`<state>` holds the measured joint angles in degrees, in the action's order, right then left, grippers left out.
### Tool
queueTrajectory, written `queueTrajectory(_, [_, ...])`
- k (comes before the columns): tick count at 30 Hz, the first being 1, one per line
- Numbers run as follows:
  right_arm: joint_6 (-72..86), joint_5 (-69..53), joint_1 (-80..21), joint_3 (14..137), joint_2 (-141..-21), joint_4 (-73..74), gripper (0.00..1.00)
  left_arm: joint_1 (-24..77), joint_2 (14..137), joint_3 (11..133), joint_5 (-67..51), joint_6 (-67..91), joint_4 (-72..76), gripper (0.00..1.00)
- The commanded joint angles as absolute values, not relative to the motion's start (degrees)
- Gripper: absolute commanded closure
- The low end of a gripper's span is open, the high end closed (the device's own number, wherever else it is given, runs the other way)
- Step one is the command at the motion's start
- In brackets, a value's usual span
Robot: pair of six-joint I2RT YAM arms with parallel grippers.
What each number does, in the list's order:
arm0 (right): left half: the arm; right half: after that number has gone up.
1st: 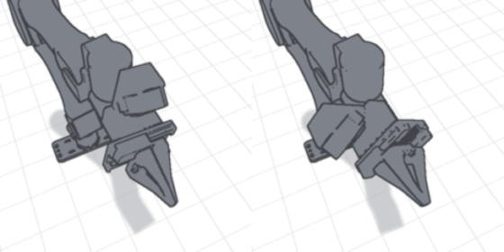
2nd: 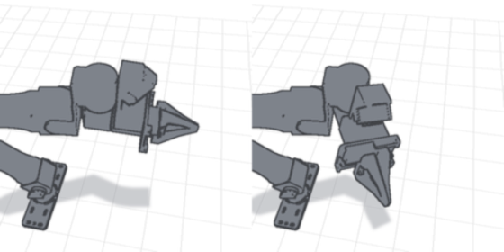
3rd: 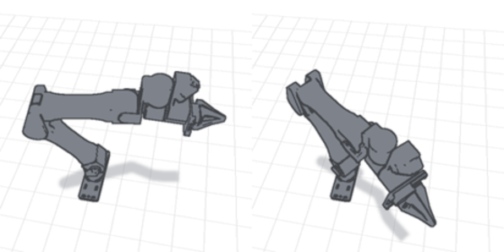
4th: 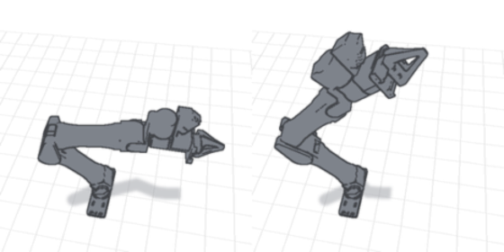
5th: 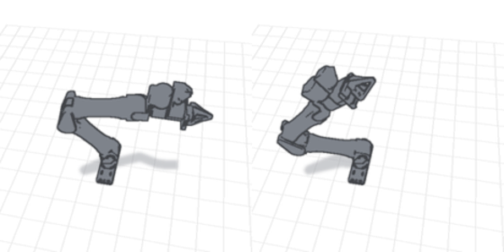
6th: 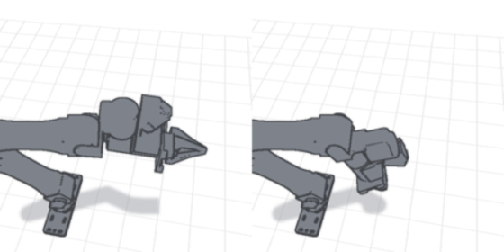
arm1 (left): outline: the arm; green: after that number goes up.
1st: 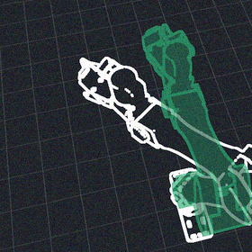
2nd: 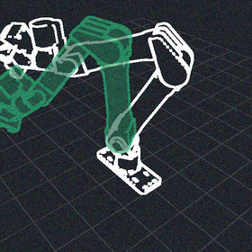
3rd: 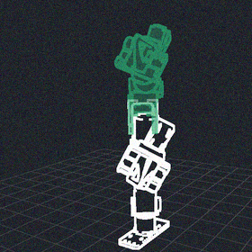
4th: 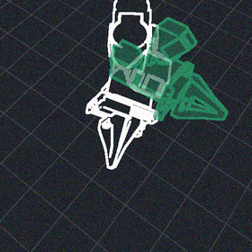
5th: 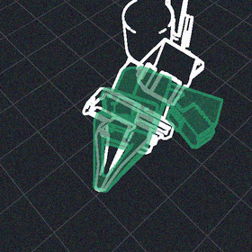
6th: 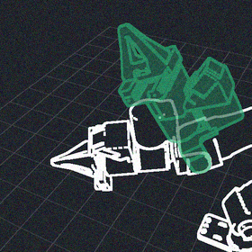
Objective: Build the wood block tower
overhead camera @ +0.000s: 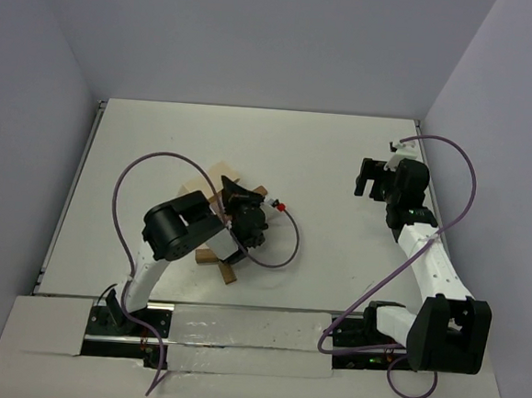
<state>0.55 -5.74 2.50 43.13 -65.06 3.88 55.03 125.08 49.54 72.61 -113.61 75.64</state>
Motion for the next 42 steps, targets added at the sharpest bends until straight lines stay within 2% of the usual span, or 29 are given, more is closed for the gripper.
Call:
queueTrajectory(1, [0.6,-7.0,2.6,44.9,-64.8,3.1,0.00,51.5,114.7,51.9,75.0,-104.3,89.5,1.00])
queueTrajectory(3, [0.7,-7.1,2.7,45.3,-65.0,3.3,0.00,50.9,107.8,52.6,75.0,-82.5,69.0,1.00])
queueTrajectory(4, [0.6,-7.1,2.8,45.3,-65.0,3.3,0.00,50.7,105.9,54.5,74.8,-69.3,51.1,1.00])
queueTrajectory(5, [0.7,-7.1,2.7,45.3,-65.0,3.3,0.00,50.6,103.8,57.2,74.1,-67.9,36.7,1.00])
queueTrajectory(6, [0.7,-7.1,2.7,45.2,-65.0,3.3,0.00,50.4,102.4,61.4,72.4,-44.4,19.2,1.00])
queueTrajectory(7, [0.6,-7.3,2.7,45.2,-65.1,3.3,0.00,49.6,102.1,71.0,67.7,-25.2,-8.7,1.00])
queueTrajectory(8, [0.7,-7.3,2.7,45.2,-65.1,3.3,0.00,49.6,102.9,71.4,64.5,-24.2,-10.2,1.00])
queueTrajectory(10, [0.7,-7.3,2.7,45.4,-65.5,3.4,0.00,47.5,104.2,83.3,57.0,-10.4,-31.4,1.00])
queueTrajectory(14, [0.7,-7.7,2.8,45.6,-65.8,3.6,0.00,45.4,101.4,84.4,48.0,-6.6,-34.8,1.00])
queueTrajectory(19, [0.7,-9.2,2.8,45.7,-66.0,4.5,0.00,32.0,95.6,85.1,17.8,-2.3,-39.3,1.00])
queueTrajectory(23, [-2.4,-12.5,2.8,45.5,-65.9,5.0,0.00,21.4,92.0,82.5,5.7,-3.1,-38.4,1.00])
queueTrajectory(35, [-3.6,-14.9,2.8,45.8,-67.1,5.5,0.00,-8.1,96.2,76.8,-8.4,-9.6,-30.0,1.00])
queueTrajectory(42, [-3.9,-15.7,2.8,45.8,-67.2,5.6,0.00,-17.0,100.0,75.9,-12.8,-17.7,-29.1,1.00])
